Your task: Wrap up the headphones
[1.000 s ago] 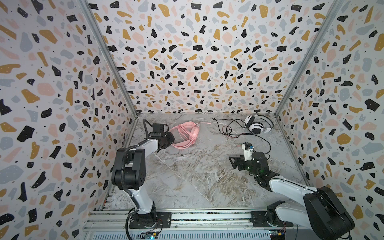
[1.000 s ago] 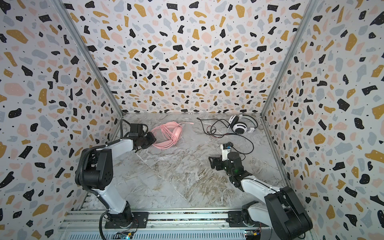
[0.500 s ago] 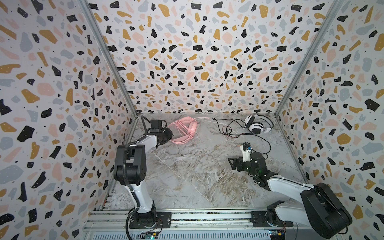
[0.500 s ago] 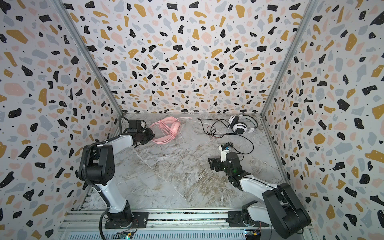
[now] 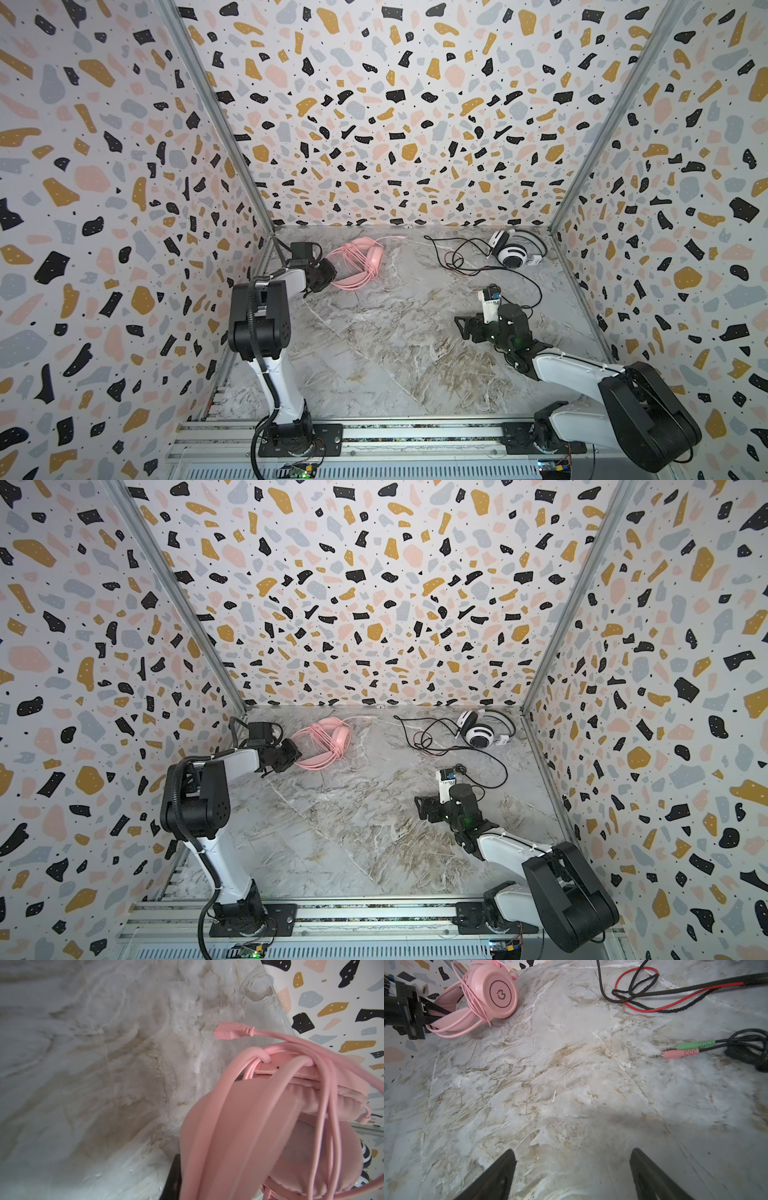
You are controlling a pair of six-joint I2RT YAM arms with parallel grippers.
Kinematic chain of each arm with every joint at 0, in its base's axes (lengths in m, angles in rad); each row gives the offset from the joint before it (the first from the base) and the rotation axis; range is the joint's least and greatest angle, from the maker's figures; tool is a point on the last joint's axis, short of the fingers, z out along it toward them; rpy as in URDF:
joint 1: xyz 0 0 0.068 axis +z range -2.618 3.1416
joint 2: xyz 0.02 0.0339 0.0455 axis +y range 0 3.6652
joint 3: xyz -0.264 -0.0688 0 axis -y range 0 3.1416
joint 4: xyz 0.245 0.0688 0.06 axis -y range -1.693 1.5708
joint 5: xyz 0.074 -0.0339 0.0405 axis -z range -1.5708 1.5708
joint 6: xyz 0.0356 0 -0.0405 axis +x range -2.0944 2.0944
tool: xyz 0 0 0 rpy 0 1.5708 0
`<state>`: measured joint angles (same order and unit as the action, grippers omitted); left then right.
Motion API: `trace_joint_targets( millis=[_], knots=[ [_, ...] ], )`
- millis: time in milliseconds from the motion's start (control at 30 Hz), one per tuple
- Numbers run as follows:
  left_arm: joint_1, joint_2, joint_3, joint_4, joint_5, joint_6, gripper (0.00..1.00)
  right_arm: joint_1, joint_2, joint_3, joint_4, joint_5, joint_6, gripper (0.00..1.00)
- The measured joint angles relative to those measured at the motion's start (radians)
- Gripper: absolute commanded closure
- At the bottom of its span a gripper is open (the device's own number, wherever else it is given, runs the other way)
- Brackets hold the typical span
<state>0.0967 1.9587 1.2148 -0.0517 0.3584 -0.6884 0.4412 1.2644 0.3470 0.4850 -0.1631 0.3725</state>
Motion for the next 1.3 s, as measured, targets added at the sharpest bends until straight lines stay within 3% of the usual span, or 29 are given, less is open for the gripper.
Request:
trace_joint_targets(
  millis=[367, 633, 900, 967, 1067, 1100, 1300],
  knots=[
    [0.153, 0.060, 0.021, 0.012, 0.009, -0.001, 1.00, 0.010, 0.007, 0.003, -0.001, 0.006, -0.005, 0.12],
    [0.204, 0.080, 0.022, 0.029, -0.027, -0.005, 1.00, 0.016, 0.010, 0.013, -0.005, 0.021, -0.013, 0.12],
    [0.204, 0.078, 0.030, 0.017, -0.060, 0.013, 0.71, 0.017, 0.010, 0.017, -0.006, 0.029, -0.016, 0.12],
    [0.203, 0.068, 0.031, 0.003, -0.061, 0.023, 0.37, 0.017, 0.010, 0.017, -0.006, 0.030, -0.018, 0.12],
    [0.203, 0.061, 0.064, -0.035, -0.061, 0.053, 0.04, 0.017, 0.010, 0.017, -0.006, 0.031, -0.018, 0.12],
    [0.203, 0.058, 0.077, -0.051, -0.065, 0.064, 0.00, 0.018, 0.010, 0.017, -0.006, 0.031, -0.019, 0.12],
    [0.204, -0.006, 0.089, -0.190, -0.109, 0.132, 0.00, 0.018, -0.006, 0.017, -0.008, 0.030, -0.018, 0.12]
  ],
)
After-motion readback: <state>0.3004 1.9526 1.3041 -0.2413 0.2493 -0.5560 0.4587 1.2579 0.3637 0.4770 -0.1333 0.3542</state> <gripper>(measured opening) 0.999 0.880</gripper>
